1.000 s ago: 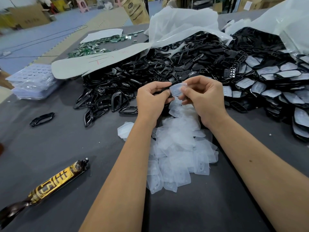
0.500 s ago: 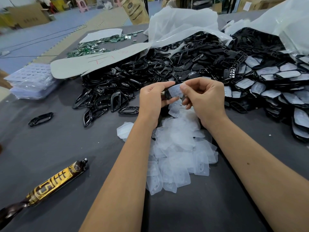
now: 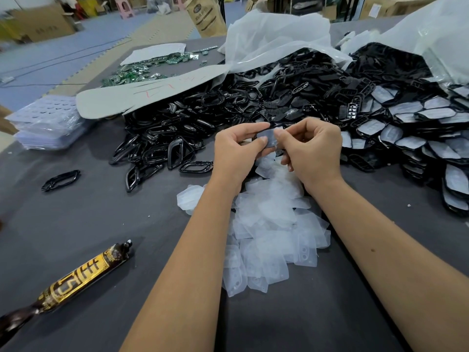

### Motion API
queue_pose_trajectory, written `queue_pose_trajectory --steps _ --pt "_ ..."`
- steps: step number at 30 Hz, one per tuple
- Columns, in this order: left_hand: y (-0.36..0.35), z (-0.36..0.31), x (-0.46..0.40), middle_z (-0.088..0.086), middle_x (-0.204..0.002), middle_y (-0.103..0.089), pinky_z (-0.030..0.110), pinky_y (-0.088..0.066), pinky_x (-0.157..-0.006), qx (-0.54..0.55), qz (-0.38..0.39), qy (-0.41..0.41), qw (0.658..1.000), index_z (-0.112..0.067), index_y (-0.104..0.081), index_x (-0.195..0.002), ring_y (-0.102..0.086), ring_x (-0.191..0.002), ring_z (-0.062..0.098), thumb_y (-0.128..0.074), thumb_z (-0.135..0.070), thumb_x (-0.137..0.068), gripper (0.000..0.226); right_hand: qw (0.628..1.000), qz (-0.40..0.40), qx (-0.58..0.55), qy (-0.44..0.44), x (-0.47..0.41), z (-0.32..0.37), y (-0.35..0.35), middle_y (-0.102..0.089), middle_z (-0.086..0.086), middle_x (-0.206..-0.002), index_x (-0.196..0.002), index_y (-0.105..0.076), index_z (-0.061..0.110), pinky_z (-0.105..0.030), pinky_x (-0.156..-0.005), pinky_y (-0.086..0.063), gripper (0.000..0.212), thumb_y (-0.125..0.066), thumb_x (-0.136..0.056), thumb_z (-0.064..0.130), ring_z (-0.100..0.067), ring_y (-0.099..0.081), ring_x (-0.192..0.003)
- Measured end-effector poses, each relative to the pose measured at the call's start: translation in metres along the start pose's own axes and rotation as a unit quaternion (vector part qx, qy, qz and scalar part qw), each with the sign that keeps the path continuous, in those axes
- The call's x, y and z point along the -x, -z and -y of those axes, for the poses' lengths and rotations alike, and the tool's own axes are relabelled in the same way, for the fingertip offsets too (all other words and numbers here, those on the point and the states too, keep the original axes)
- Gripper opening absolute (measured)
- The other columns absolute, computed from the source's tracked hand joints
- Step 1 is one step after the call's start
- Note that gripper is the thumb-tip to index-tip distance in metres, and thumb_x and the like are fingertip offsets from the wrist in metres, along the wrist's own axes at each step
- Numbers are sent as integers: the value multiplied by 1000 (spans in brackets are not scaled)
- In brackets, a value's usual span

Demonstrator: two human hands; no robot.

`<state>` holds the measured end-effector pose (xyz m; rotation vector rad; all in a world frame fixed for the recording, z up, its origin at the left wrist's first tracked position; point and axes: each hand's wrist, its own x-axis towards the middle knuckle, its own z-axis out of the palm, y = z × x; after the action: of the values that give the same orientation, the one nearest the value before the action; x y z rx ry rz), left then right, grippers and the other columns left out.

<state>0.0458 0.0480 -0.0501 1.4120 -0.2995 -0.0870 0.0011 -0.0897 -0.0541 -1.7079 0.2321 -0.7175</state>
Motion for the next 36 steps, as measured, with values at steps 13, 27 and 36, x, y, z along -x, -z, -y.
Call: queue_pose_trajectory --steps 13,27,36 --pt "-2 -2 2 20 -92 -78 33 -64 -78 7 -15 20 1000 -5 -75 -100 -78 -83 26 -67 11 -92 19 998 -15 43 30 1 2 -1 -71 -3 -62 -74 -70 9 -27 -44 -48 22 -82 -87 21 -18 -65 -42" --pt "-3 -5 4 13 -85 -78 26 -61 -70 29 -13 28 999 -2 -74 -97 -77 -79 22 -68 9 -93 13 999 -9 39 17 -3 -2 -1 -74 -3 -68 -73 -73 14 -51 -68 -62 21 -85 -84 27 -25 -74 -64" --pt "-2 -5 4 14 -90 -77 22 -59 -68 5 -13 22 1000 -4 -74 -101 -76 -77 24 -65 9 -94 16 1000 1 22 -5 -6 -7 1 -69 1 -68 -73 -63 22 -38 -60 -55 28 -89 -76 34 -14 -62 -60"
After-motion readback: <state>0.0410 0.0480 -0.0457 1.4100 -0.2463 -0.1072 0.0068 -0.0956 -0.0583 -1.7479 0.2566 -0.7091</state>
